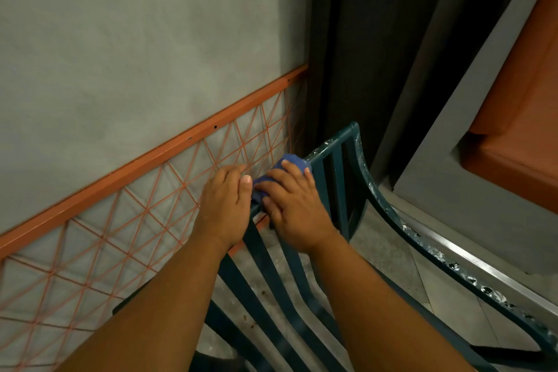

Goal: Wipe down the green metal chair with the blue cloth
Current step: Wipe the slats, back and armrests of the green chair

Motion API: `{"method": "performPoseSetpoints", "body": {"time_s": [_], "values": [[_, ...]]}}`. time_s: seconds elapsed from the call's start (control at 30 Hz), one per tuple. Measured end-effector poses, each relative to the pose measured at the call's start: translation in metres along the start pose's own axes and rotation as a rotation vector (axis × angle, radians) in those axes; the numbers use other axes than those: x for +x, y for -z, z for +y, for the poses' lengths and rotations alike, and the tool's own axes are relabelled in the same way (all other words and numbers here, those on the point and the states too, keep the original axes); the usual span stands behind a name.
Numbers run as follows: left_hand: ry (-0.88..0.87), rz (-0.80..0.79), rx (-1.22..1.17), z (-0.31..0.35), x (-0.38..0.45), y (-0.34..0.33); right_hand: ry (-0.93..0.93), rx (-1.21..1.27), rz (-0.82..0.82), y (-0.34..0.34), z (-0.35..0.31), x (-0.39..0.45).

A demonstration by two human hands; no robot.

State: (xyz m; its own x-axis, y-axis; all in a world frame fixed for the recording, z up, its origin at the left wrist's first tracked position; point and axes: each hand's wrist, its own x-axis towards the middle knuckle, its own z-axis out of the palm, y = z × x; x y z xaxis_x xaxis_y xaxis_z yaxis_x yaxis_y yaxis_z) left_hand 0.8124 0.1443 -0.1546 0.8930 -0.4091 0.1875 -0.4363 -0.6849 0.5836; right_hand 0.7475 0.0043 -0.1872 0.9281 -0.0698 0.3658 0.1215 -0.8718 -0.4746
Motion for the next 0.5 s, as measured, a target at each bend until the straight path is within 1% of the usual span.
{"method": "performPoseSetpoints", "body": {"time_s": [0.07, 0.17, 0.2, 0.23, 0.3, 0.37, 0.43, 0.5], "values": [[0.004, -0.013, 0.006, 0.000, -0.001, 0.000, -0.098, -0.037, 0.006, 0.006, 0.007, 0.014], [0.001, -0.025, 0.019, 0.001, -0.002, 0.000, -0.242, -0.112, -0.013, 0.008, -0.005, 0.032], [0.006, -0.029, 0.022, 0.001, -0.001, 0.000, -0.239, -0.118, -0.010, 0.005, -0.011, 0.032], [0.015, -0.034, 0.026, 0.001, -0.001, 0.000, -0.192, -0.101, -0.001, 0.001, -0.014, 0.028], [0.033, -0.046, 0.040, 0.001, 0.001, 0.000, -0.040, -0.046, -0.002, -0.003, -0.013, 0.013], [0.041, -0.062, 0.052, 0.002, 0.001, 0.000, 0.057, -0.035, -0.042, 0.002, -0.001, 0.007], [0.034, -0.076, 0.074, 0.003, 0.002, 0.000, 0.045, -0.067, -0.054, 0.009, 0.010, 0.014], [0.035, -0.084, 0.089, 0.003, 0.002, 0.000, -0.066, -0.096, -0.027, 0.010, 0.010, 0.024]]}}
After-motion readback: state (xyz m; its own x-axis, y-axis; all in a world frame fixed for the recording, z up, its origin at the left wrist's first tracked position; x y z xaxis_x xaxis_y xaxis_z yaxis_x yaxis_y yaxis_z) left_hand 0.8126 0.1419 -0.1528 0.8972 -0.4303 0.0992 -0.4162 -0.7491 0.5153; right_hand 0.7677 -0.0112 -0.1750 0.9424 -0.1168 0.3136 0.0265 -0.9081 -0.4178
